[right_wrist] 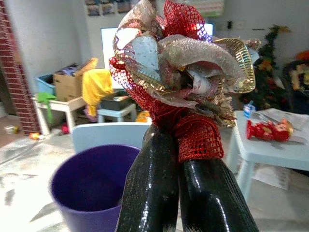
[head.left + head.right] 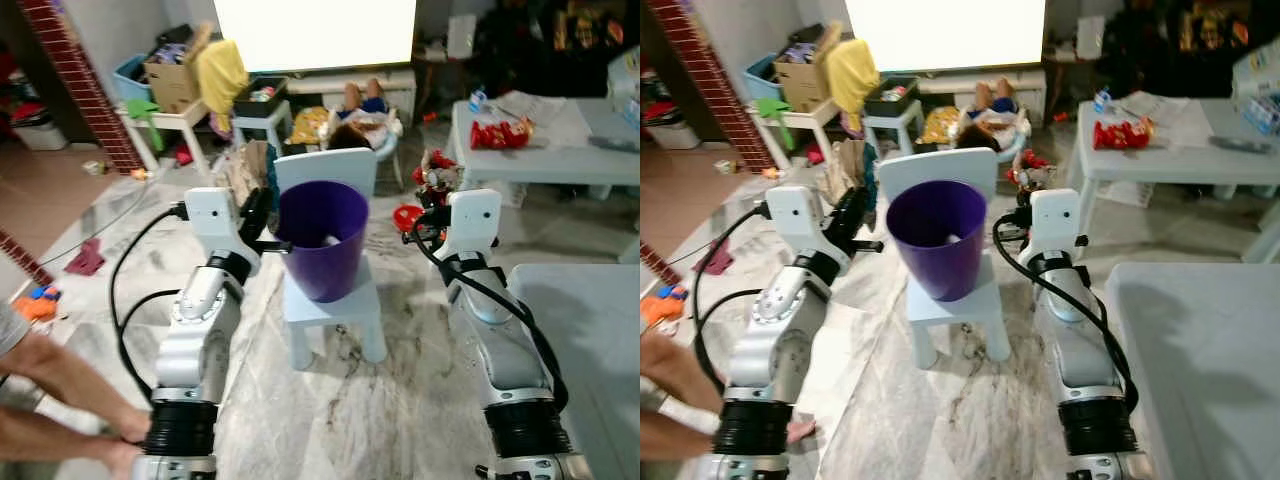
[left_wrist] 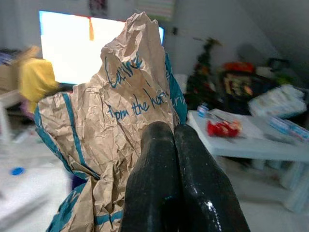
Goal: Picking trash to rubbish bin
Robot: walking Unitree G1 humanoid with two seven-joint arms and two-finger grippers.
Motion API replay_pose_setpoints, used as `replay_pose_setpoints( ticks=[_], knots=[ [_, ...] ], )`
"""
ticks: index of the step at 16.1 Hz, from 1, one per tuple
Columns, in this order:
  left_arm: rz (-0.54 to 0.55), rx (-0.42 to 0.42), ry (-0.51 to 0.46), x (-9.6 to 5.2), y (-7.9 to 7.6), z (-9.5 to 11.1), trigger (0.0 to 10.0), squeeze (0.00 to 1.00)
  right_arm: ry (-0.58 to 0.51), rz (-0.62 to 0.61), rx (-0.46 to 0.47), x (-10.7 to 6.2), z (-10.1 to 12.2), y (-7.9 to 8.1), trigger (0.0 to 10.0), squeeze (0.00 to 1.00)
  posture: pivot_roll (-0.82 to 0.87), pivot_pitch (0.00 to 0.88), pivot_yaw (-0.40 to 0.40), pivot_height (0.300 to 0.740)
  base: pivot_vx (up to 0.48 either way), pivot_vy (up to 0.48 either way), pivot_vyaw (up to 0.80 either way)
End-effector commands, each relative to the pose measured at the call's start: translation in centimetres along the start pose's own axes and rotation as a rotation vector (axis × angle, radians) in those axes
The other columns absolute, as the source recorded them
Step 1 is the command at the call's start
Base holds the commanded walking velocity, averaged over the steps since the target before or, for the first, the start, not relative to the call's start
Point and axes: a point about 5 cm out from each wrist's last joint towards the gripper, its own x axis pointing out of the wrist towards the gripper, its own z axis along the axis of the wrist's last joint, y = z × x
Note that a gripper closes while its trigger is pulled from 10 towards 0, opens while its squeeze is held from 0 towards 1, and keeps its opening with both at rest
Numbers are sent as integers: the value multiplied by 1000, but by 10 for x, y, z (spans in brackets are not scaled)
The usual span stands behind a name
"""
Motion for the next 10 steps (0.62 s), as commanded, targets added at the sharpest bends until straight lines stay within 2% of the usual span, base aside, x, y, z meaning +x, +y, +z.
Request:
replay_pose_setpoints(
  ticks=[1,7,10],
  knots=[
    [-1,18,-18,0,3,7,0,0,-27,14,6,2,7,4,0,0,-3,30,78,740,480,0,0],
    [-8,11,-1,-2,2,3,0,0,-29,23,-5,0,6,6,0,0,-3,39,84,740,480,0,0],
    [-9,9,4,-2,2,2,0,0,-26,27,-5,0,5,7,0,0,-5,44,83,740,480,0,438]
  ],
)
